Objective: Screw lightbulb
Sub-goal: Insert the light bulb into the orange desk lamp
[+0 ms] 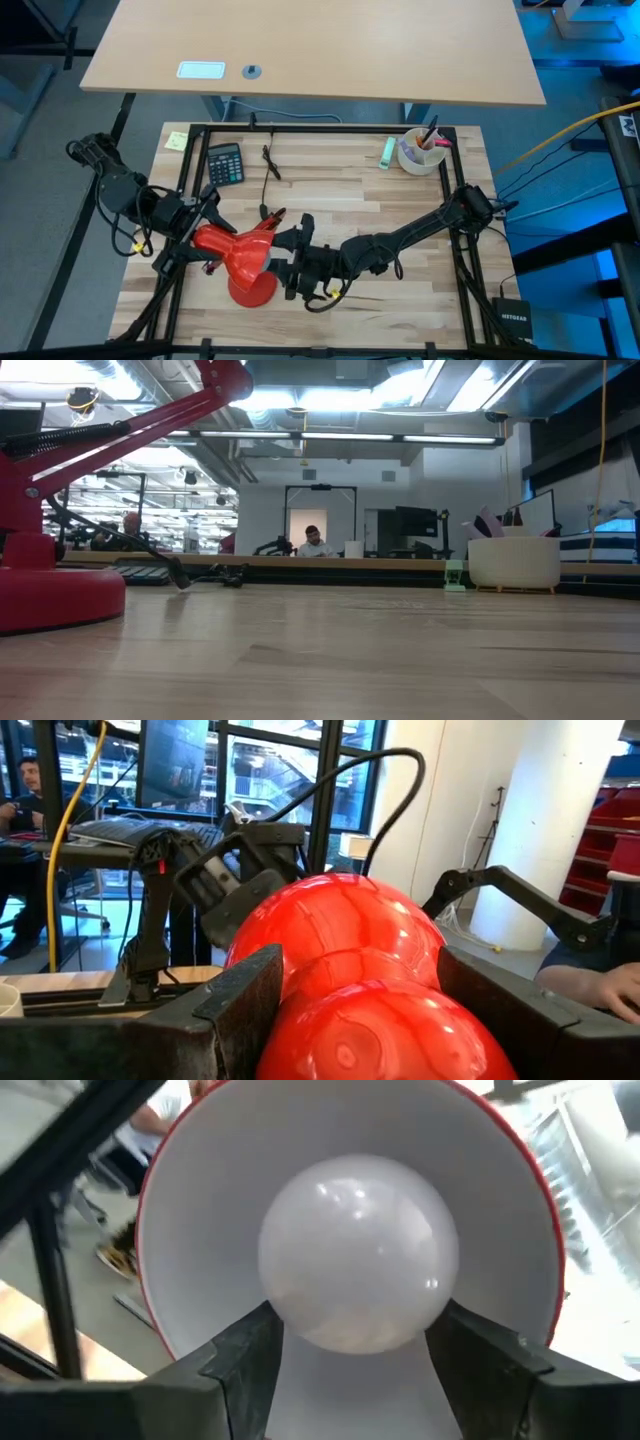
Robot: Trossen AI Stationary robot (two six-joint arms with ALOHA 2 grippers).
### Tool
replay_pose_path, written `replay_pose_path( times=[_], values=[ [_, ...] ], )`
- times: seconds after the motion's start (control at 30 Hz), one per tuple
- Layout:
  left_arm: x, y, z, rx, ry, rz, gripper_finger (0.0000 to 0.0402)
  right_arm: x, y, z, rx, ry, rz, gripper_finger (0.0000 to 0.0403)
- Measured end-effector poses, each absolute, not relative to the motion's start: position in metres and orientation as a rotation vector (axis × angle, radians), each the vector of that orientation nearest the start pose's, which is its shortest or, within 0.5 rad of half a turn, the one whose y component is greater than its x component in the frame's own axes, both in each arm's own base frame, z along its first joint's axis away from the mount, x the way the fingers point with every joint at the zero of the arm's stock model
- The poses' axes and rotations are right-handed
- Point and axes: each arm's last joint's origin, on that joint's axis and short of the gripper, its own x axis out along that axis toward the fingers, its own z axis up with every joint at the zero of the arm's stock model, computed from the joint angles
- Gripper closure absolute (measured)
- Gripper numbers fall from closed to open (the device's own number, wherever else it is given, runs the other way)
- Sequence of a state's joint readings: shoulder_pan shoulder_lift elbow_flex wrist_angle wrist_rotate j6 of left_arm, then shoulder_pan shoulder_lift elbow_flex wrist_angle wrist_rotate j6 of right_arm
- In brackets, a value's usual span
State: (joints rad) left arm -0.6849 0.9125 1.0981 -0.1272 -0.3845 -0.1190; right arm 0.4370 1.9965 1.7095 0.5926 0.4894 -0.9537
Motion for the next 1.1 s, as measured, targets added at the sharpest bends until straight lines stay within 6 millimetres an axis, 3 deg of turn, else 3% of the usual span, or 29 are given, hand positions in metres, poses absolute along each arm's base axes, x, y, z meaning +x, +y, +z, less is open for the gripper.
replay_pose_path(
  times=[0.2, 0.5, 0.63, 0.87, 1.1],
  values=[
    [0.149, -0.107, 0.422, -0.149, -0.033, -0.302, 0.0149, 0.432, 0.187, 0.359, -0.589, -0.236, -0.14, 0.0166],
    [0.149, -0.107, 0.422, -0.151, -0.031, -0.296, 0.0149, 0.432, 0.186, 0.357, -0.674, -0.189, -0.2, 0.0162],
    [0.149, -0.107, 0.422, -0.151, -0.03, -0.295, 0.0149, 0.43, 0.188, 0.356, -0.675, -0.155, -0.25, 0.0129],
    [0.149, -0.107, 0.422, -0.151, -0.03, -0.295, 0.0149, 0.422, 0.204, 0.357, -0.888, -0.124, -0.275, 0.0054],
    [0.149, -0.107, 0.422, -0.151, -0.03, -0.295, 0.0149, 0.414, 0.213, 0.365, -1.109, -0.158, -0.314, 0.0051]
  ],
)
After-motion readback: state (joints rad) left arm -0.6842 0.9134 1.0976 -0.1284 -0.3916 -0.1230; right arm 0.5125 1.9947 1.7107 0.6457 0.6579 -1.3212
